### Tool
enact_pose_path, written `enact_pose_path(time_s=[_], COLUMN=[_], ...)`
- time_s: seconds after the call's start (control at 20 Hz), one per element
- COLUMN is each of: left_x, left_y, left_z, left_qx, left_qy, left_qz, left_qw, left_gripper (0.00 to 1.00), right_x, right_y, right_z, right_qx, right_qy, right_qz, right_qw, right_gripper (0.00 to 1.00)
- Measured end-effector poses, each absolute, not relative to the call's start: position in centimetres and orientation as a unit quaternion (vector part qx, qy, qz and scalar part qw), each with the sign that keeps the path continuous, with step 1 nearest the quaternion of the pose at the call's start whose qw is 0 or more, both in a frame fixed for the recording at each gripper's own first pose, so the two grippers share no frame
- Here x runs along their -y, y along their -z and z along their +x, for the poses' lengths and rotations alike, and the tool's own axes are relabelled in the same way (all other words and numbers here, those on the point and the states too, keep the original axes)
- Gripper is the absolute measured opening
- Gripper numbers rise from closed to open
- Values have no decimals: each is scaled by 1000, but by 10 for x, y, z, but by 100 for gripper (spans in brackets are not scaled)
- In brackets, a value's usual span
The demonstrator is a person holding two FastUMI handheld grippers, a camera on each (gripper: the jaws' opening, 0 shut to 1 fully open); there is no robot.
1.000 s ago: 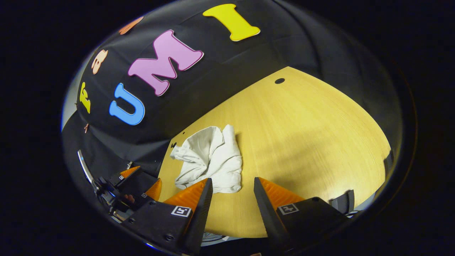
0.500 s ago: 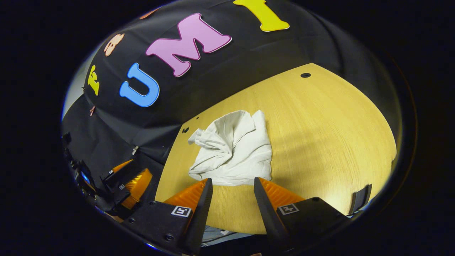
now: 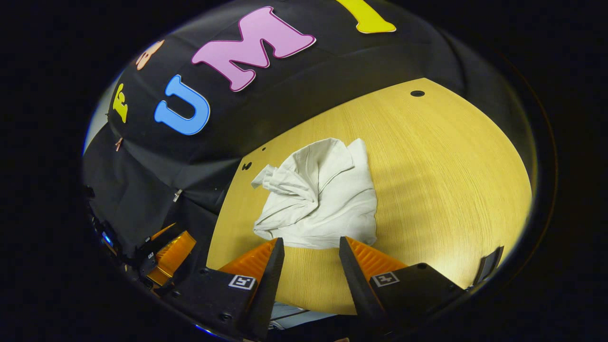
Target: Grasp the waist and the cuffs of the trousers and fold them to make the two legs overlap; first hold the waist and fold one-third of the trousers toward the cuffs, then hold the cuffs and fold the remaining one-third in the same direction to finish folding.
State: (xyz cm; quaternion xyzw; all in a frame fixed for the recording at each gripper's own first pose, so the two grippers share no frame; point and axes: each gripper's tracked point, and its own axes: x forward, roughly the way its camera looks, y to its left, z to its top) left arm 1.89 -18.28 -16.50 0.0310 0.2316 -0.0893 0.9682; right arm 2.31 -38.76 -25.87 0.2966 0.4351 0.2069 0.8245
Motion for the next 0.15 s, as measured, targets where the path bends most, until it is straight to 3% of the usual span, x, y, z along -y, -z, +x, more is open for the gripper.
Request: enact_pose_path(time_s=[0.15], left_x=[181], left_y=[172], left_z=[22], left_qx=[-239], left_qy=[91], left_qz=[26], left_qw=[967], left_gripper=[97], right_x=[390], right_y=[261], right_z=[23], right_qx=[-434], right_qy=[-203], right_qz=[293], right_qw=[828], right_gripper=[73])
